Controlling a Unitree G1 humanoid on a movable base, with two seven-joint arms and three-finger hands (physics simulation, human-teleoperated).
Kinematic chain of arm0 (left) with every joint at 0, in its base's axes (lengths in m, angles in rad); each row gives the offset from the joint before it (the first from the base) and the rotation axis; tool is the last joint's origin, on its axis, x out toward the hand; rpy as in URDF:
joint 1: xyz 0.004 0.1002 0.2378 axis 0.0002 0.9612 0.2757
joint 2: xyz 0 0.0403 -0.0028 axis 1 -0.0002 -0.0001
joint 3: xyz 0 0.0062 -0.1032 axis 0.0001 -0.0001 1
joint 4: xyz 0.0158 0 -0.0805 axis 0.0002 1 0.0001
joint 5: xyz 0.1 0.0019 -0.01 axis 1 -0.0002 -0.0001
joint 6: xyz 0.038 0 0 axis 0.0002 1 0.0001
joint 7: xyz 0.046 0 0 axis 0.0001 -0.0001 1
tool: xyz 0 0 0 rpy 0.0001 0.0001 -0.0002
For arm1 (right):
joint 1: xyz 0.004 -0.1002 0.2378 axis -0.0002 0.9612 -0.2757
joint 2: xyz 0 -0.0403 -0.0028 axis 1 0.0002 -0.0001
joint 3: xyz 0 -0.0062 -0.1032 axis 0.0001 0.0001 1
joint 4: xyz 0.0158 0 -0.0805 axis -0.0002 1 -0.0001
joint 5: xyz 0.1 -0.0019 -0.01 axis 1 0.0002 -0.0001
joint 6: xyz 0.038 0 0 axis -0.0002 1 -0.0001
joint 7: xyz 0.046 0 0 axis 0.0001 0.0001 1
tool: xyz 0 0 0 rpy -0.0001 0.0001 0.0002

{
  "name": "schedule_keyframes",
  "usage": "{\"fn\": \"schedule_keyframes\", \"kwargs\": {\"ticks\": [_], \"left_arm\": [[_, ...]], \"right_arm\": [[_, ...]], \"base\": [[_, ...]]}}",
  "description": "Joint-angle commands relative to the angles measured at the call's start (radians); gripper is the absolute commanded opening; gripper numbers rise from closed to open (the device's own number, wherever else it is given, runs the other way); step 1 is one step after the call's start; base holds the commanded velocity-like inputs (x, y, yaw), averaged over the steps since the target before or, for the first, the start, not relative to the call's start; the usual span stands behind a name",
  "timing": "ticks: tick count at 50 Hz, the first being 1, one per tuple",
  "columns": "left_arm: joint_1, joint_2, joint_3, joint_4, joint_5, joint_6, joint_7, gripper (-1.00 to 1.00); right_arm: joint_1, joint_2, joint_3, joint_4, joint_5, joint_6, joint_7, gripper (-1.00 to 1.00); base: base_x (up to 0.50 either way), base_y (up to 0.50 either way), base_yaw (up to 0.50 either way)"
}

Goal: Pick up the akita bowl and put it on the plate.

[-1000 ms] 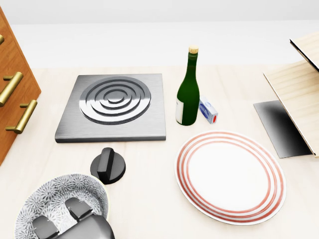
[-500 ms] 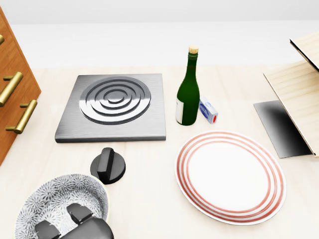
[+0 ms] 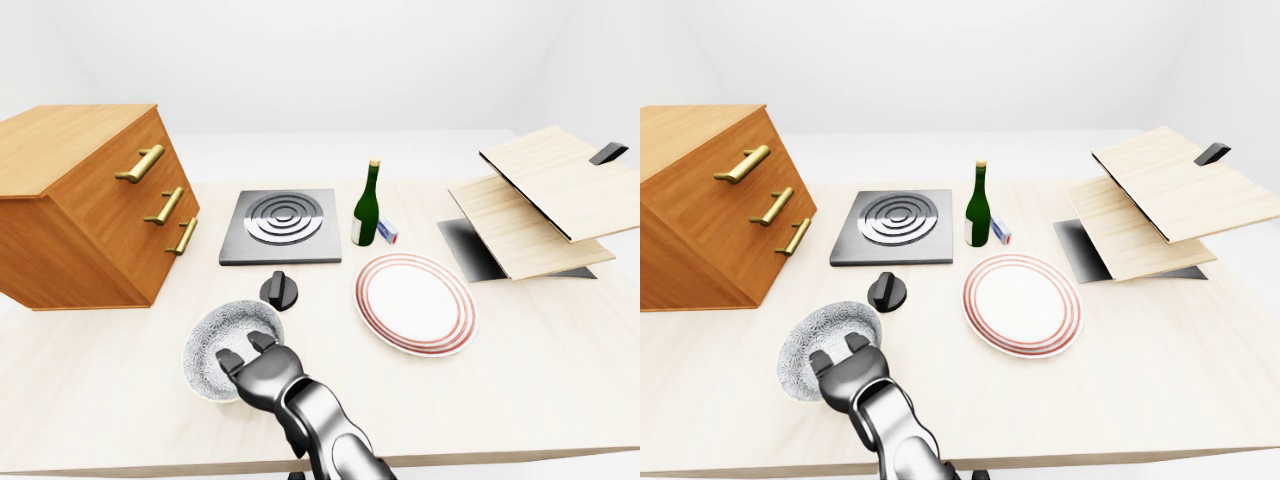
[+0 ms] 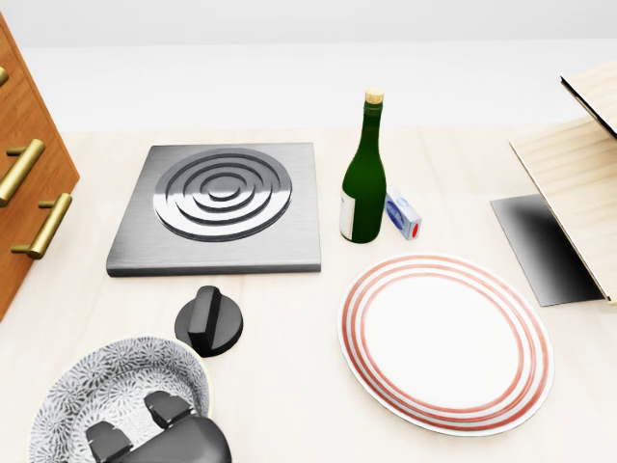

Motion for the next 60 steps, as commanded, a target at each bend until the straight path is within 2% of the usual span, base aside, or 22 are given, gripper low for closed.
{"fn": "schedule_keyframes", "kwargs": {"ticks": [1, 60], "left_arm": [[-0.001, 0.004, 0.002, -0.005, -0.002, 0.000, 0.002, 1.00], [-0.001, 0.002, 0.000, -0.001, -0.002, 0.000, -0.004, 1.00]], "right_arm": [[-0.013, 0.006, -0.019, 0.025, 0.005, 0.000, 0.000, 1.00], [-0.057, 0.048, -0.063, 0.125, 0.037, 0.000, 0.000, 1.00]], "base": [[0.00, 0.00, 0.00], [0.00, 0.00, 0.00]]}}
